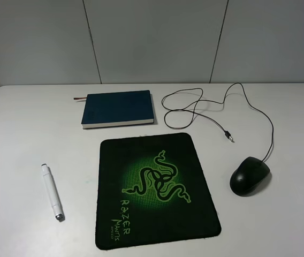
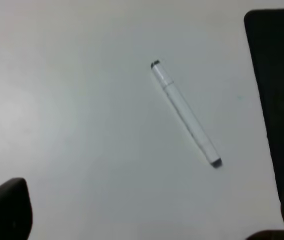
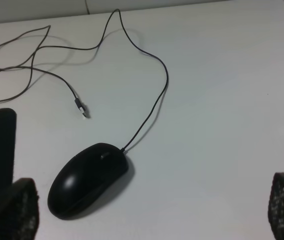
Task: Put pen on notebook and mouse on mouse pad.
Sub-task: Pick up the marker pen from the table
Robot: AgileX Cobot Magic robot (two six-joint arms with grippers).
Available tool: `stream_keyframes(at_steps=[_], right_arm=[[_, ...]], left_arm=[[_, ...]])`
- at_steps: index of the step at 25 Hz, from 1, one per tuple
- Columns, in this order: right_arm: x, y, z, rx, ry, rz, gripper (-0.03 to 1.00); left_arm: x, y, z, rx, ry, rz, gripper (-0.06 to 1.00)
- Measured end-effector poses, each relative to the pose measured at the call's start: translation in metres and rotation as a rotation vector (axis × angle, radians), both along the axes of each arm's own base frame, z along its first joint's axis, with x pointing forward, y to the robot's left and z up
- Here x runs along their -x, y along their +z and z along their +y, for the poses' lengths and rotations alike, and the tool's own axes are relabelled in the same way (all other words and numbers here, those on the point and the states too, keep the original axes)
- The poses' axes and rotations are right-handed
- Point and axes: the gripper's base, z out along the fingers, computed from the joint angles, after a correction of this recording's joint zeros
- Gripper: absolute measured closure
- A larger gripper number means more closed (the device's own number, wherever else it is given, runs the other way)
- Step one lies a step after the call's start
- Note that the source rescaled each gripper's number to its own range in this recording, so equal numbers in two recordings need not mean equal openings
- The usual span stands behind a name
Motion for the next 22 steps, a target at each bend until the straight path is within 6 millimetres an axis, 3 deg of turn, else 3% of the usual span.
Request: stream_keyframes(at_steps=[11,22], right_arm=[[0.000,0.000,0.000,0.000,0.000,0.000,-0.03],[0.000,0.000,0.000,0.000,0.000,0.000,-0.03]], left_arm=[[-0.076,-0.031,-0.003,0.033,0.061,0.268,-0.06],[-0.140,-0.090,-0.038,-0.029,0.088,0.435,-0.06]])
